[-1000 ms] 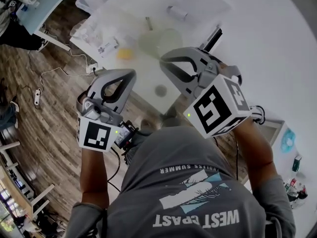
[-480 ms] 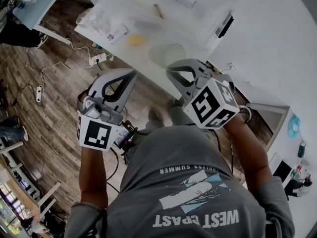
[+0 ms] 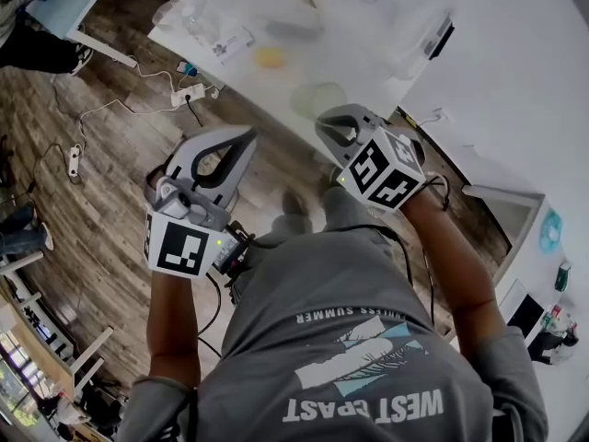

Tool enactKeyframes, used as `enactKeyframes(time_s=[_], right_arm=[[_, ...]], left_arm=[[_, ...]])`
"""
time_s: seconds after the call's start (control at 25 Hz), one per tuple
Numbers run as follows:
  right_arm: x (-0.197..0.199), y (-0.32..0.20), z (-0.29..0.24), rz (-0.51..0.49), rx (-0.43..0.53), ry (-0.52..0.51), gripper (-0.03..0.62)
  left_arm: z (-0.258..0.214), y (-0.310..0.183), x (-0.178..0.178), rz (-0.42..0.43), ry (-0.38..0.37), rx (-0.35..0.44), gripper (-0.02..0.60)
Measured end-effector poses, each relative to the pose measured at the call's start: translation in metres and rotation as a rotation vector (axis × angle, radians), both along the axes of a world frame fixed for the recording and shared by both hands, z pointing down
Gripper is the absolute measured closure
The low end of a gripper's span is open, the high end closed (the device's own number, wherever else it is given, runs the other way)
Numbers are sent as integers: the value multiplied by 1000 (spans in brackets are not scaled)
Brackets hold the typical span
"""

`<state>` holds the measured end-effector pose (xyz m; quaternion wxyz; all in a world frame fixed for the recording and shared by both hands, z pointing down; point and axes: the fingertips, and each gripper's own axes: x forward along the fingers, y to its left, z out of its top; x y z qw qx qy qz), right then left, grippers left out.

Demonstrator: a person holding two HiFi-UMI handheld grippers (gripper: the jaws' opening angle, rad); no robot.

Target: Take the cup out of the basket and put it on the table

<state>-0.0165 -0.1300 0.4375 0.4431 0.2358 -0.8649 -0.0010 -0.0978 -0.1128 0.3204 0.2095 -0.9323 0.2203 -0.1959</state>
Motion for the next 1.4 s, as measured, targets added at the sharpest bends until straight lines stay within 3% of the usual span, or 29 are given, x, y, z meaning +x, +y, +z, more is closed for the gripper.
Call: enactKeyframes(time_s=[0.88, 1.4], right_arm=[[10, -38, 133, -5, -192, 107, 569], [13, -44, 164, -58, -242, 246, 568]], left_arm=[[14, 7, -8, -53, -64, -63, 574], [20, 11, -12, -86, -67, -80, 574]])
